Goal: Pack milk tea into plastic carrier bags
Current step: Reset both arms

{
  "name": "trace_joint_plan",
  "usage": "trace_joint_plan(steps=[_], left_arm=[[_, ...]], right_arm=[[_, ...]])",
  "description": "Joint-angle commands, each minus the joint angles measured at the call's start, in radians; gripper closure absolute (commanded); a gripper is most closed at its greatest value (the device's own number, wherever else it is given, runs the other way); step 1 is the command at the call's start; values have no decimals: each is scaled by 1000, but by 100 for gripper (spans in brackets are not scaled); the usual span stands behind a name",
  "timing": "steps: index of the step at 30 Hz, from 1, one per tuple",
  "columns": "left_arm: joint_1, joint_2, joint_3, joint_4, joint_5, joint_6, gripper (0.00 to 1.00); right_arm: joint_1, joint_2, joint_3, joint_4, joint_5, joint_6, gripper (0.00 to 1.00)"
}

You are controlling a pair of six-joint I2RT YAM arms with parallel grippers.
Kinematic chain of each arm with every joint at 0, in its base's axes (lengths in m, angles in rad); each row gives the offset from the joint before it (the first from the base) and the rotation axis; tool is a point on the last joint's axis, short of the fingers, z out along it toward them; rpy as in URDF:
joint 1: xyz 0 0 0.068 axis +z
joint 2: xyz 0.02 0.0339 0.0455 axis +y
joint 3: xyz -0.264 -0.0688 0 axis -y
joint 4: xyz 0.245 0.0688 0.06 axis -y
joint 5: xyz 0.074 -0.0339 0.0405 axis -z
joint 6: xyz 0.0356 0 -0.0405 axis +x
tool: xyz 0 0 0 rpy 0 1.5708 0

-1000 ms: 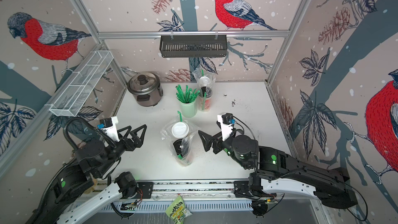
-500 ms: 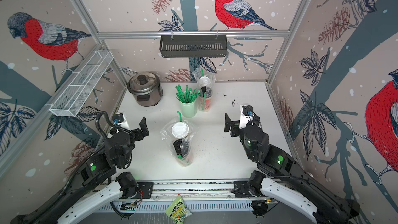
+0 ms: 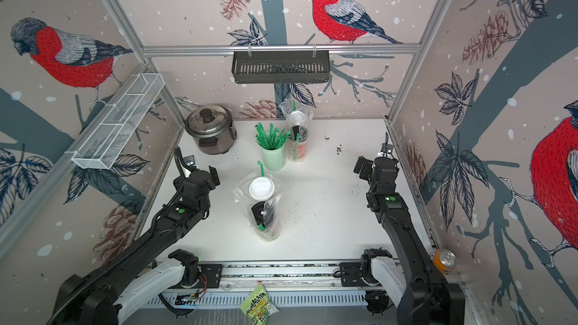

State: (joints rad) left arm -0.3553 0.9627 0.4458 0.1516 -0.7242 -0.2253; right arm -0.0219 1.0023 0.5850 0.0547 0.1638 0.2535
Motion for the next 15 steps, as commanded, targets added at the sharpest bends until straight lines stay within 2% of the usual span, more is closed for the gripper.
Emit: trace_joint_plan(steps=[1,4,8,12,15], left_arm=[[30,60,-61,348,79,122,3],[85,125,-98,452,167,131,4],[140,220,-151,619,269,177,4],[147,307,-153,688,348,209,4],[151,362,-182,806,404,231,4]], right_arm=[[-21,95,-35,196,-7,7,0],[-18,196,-102,362,22,-22,0],[-1,259,-208,623,60,-60,0],[50,322,-245,781,86,-127,0],[114,389,-266,902,130,-211,0]])
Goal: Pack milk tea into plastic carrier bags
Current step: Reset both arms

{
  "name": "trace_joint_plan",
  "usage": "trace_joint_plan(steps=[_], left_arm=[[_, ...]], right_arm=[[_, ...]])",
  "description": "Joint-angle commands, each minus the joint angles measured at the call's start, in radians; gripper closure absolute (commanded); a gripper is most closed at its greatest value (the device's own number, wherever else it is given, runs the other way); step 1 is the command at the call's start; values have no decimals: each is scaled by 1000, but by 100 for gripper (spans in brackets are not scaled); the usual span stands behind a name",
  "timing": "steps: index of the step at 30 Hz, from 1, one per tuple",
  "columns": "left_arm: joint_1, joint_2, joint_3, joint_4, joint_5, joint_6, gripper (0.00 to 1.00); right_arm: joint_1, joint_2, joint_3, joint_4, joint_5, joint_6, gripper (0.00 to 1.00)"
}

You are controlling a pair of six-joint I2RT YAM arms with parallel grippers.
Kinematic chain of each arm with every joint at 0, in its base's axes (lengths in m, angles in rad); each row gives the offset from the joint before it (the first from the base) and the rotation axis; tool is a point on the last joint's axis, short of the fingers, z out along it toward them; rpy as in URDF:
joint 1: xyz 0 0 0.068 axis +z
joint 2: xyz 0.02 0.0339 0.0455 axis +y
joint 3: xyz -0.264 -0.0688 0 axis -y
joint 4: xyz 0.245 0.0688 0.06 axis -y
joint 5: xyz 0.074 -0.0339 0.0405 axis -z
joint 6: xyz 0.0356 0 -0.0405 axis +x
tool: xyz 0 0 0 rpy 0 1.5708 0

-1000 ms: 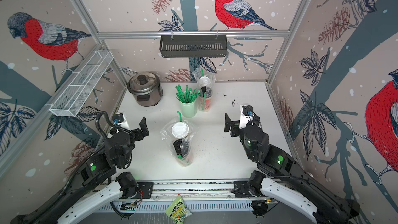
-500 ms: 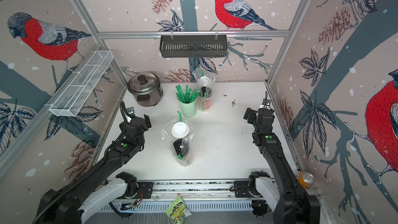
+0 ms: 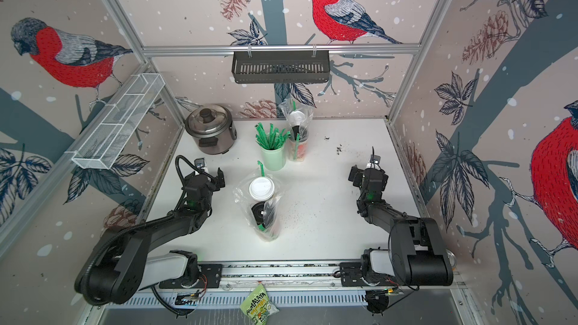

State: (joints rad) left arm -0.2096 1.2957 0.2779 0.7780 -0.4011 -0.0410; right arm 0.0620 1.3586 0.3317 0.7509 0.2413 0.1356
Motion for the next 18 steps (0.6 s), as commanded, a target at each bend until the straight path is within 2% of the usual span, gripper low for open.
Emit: trace_joint_plan(steps=[1,5,8,13,15,18], left_arm=[[7,30,-6,164,91,50,4],[28,37,-6,191,141,62,4],[43,33,-22,218,161,70,4],[108,27,-73,321,221,60,4],[144,68,-112,428,237,34,4],[192,172,-123,532,287,-5,4]], right_arm=[[42,59,-19,248,66,-114,0],[49,106,-42,337,86,-108,0],[35,91,-98,419,48,-103,0],[36,168,-204,699,2,-134,0],[35,162,-192,671,6,-130,0],[13,139,-137,527,-16,-102,0]])
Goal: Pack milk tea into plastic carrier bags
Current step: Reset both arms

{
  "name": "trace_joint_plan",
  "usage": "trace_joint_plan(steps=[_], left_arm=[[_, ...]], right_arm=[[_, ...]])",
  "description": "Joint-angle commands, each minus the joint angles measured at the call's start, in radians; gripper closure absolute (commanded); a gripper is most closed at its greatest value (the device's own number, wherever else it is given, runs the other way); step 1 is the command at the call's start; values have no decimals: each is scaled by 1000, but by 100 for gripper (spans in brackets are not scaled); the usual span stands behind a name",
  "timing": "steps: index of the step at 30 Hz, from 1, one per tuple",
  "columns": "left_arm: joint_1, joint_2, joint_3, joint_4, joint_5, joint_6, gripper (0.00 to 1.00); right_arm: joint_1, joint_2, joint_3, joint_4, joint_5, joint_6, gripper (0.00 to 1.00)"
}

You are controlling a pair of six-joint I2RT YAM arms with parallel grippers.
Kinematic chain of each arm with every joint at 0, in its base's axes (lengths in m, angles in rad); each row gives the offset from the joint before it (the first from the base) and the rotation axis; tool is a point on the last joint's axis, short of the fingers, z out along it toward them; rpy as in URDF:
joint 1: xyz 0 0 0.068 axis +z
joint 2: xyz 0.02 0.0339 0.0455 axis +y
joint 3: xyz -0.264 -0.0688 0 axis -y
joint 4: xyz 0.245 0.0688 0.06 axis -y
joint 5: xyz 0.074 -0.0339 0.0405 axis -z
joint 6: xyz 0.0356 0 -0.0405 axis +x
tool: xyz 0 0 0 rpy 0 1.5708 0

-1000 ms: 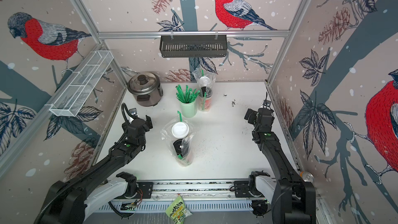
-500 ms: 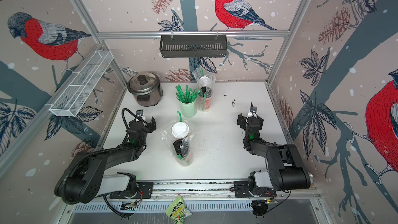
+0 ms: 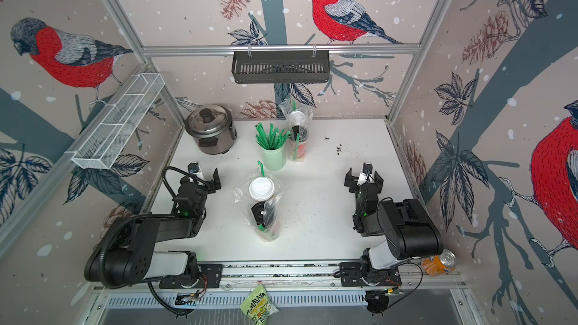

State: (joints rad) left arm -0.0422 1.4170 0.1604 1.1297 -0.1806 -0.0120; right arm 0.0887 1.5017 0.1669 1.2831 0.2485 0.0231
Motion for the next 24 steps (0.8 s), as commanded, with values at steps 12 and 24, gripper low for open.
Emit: trace_joint_plan(steps=[12,24], left_arm=[[24,83,133,-43,47,-48,1],[24,79,134,-45,49,-46,1]], right_arm=[[-59,1,69,-87,-64,55,0],[-60,1,70,-85,-64,55,0]])
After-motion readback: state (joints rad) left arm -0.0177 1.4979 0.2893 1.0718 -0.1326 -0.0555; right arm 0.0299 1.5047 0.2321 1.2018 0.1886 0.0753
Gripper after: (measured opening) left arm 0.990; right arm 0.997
